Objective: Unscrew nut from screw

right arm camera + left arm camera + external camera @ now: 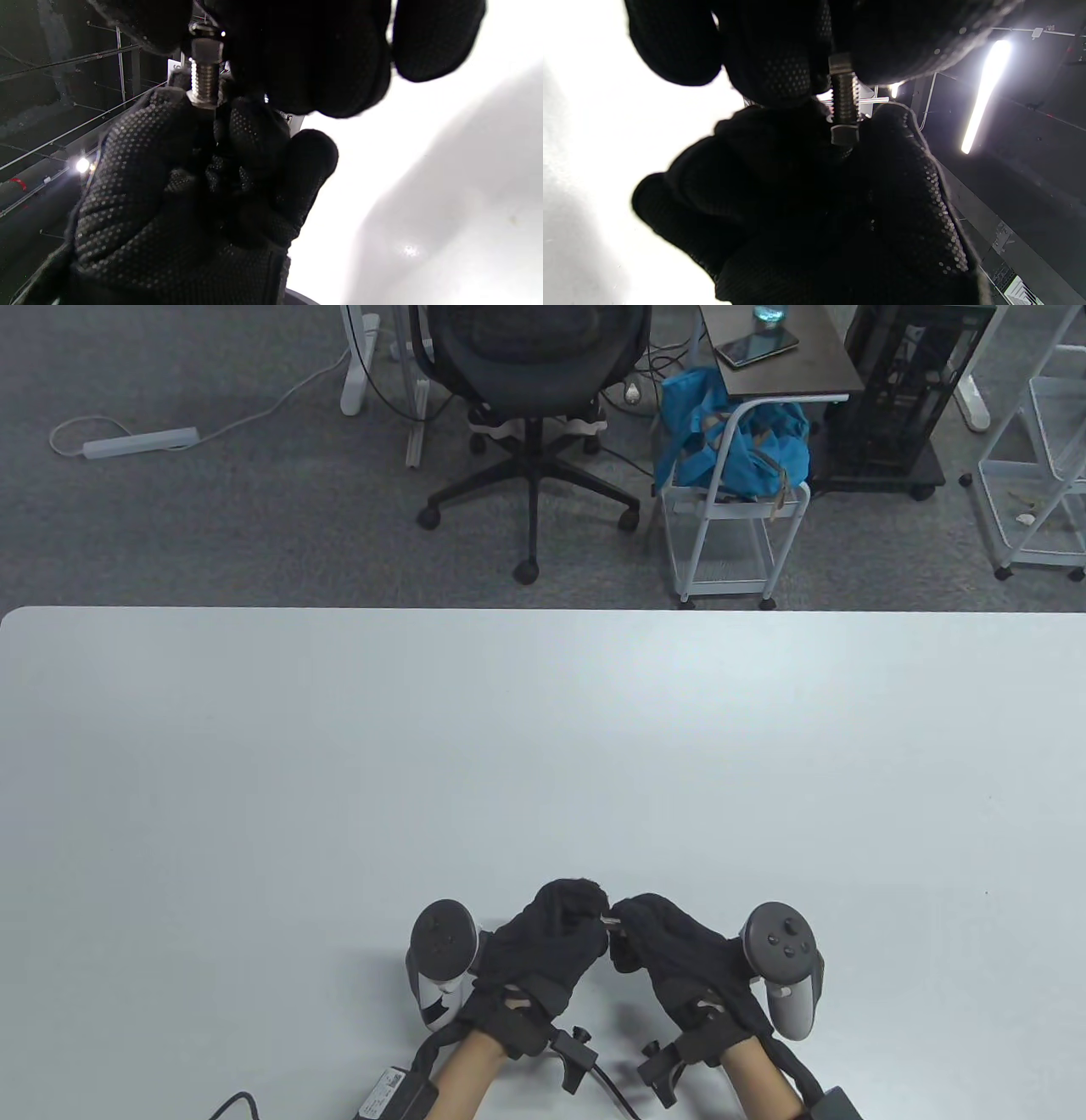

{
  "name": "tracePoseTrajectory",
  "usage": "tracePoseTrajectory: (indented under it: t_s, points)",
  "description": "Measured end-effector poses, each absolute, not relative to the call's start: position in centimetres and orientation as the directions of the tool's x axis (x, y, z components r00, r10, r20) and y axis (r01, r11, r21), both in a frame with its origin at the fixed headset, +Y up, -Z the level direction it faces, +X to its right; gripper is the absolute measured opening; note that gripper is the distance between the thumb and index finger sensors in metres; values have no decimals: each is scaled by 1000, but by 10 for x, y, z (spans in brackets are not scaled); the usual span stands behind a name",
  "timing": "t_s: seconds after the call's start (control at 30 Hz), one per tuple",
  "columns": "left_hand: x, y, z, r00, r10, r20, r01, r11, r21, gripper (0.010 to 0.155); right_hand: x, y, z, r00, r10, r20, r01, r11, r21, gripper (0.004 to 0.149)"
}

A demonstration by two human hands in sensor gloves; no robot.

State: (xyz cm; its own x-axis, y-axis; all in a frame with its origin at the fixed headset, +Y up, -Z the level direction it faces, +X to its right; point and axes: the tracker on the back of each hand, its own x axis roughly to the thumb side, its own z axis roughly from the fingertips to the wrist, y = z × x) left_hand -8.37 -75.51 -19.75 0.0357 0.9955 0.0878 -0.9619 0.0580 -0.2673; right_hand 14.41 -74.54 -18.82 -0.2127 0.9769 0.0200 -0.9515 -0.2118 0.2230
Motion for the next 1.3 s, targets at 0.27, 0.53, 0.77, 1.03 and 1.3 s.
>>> tracePoseTrajectory:
  t_s: [0.27, 0.53, 0.77, 1.03, 1.3]
  points:
    - [-84, -756, -198, 33, 997, 74, -961, 52, -270, 48, 143, -736, -188, -214, 971, 111, -954, -232, 192, 54]
    - [-87, -757, -198, 13, 998, 60, -970, 27, -242, 48, 143, -734, -187, -164, 979, 123, -951, -190, 243, 54]
    - [-87, -759, -199, 1, 998, 58, -969, 15, -246, 47, 150, -749, -189, -186, 983, -3, -962, -182, 202, 70]
    - [-85, -759, -197, 6, 998, 55, -966, 20, -259, 47, 143, -746, -189, -183, 983, 20, -949, -182, 258, 56]
    - [-86, -759, -197, 3, 999, 39, -967, 13, -256, 47, 142, -736, -189, -209, 970, 122, -943, -233, 236, 55]
